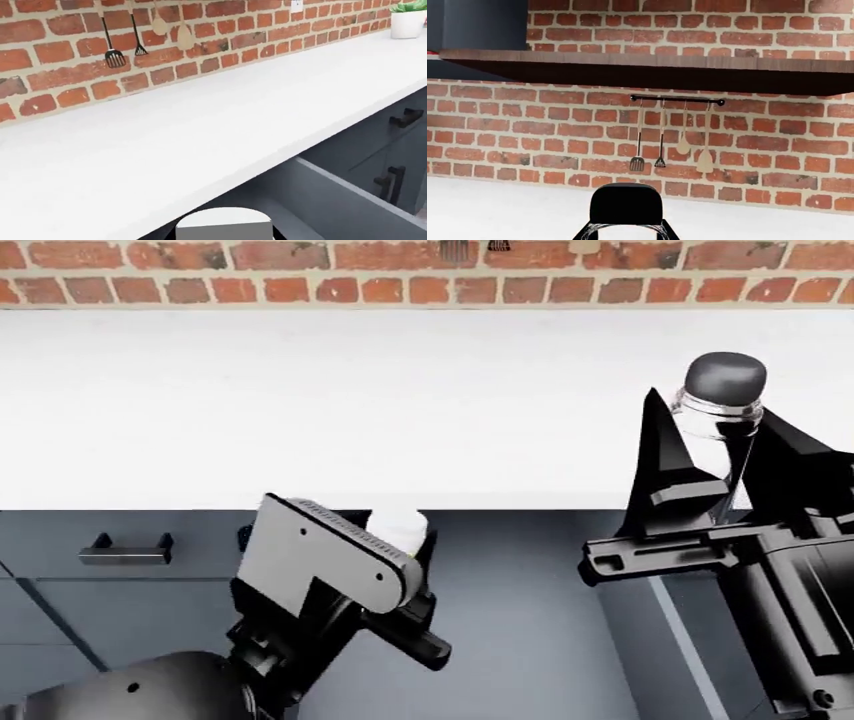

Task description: Pick and place the shaker into the drawer. Then close the cabinet.

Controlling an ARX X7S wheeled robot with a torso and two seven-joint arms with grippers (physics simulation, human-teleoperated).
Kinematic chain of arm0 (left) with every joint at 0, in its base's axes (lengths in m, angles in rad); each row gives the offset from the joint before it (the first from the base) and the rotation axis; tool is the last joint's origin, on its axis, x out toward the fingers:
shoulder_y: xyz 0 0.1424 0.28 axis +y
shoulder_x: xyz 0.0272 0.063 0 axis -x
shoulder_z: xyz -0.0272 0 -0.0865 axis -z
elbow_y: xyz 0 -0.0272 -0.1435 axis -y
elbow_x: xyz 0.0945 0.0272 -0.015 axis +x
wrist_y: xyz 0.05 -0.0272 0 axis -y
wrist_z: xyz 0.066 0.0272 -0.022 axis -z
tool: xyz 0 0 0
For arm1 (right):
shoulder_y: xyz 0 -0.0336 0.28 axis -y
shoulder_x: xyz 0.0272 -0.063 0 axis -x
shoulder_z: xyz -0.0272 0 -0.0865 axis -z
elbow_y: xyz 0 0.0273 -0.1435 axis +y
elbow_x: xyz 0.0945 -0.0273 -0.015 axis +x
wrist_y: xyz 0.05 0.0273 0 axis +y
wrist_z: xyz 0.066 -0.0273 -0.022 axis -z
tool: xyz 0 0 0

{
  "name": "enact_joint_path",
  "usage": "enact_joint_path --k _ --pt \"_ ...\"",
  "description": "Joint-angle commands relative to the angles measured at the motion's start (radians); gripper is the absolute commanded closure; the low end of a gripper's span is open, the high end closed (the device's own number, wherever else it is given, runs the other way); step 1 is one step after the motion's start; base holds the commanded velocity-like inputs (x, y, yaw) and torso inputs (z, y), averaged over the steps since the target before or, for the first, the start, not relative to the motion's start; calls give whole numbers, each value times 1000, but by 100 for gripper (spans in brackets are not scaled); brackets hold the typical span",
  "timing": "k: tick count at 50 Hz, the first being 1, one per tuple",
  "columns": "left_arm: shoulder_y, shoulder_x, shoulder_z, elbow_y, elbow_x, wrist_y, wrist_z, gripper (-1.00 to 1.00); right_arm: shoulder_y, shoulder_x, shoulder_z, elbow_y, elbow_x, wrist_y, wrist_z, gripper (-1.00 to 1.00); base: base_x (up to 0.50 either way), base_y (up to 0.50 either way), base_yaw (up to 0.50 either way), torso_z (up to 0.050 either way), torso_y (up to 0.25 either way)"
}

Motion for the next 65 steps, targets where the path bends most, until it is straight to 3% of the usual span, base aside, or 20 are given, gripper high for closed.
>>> enact_joint_path --k 1,13,21,29,45,46,51,57,62,65 --pt "-199 33 169 -96 9 -113 35 100 315 144 -449 -5 -39 -207 72 100 0 0 0 0 10" --pt "-218 14 353 -181 114 -109 150 100 595 172 -854 -5 -109 -338 117 100 0 0 0 0 0" --pt "-199 8 457 -267 197 -53 221 100 709 174 -1043 -4 -158 -403 140 100 0 0 0 0 0" --pt "-167 -6 571 -386 307 28 287 100 750 168 -1125 -2 -187 -438 151 100 0 0 0 0 1" --pt "-131 -19 658 -480 380 74 317 100 783 166 -1200 -3 -217 -464 165 100 0 0 0 1 1" --pt "-130 -19 647 -478 374 71 310 -100 788 165 -1205 -3 -217 -465 166 100 0 0 0 0 0" --pt "-124 -39 582 -396 313 35 269 -100 822 159 -1236 -3 -214 -470 171 100 0 0 0 0 0" --pt "-152 -96 416 -149 157 -58 142 -100 873 139 -1261 -3 -192 -466 179 100 0 0 0 0 0" --pt "-207 -132 160 44 -198 -141 -113 -100 947 122 -1272 -3 -118 -425 158 100 0 0 0 0 0" --pt "-278 -177 94 95 -417 -136 -268 -100 1054 123 -1260 6 6 -356 96 100 0 0 0 0 0"
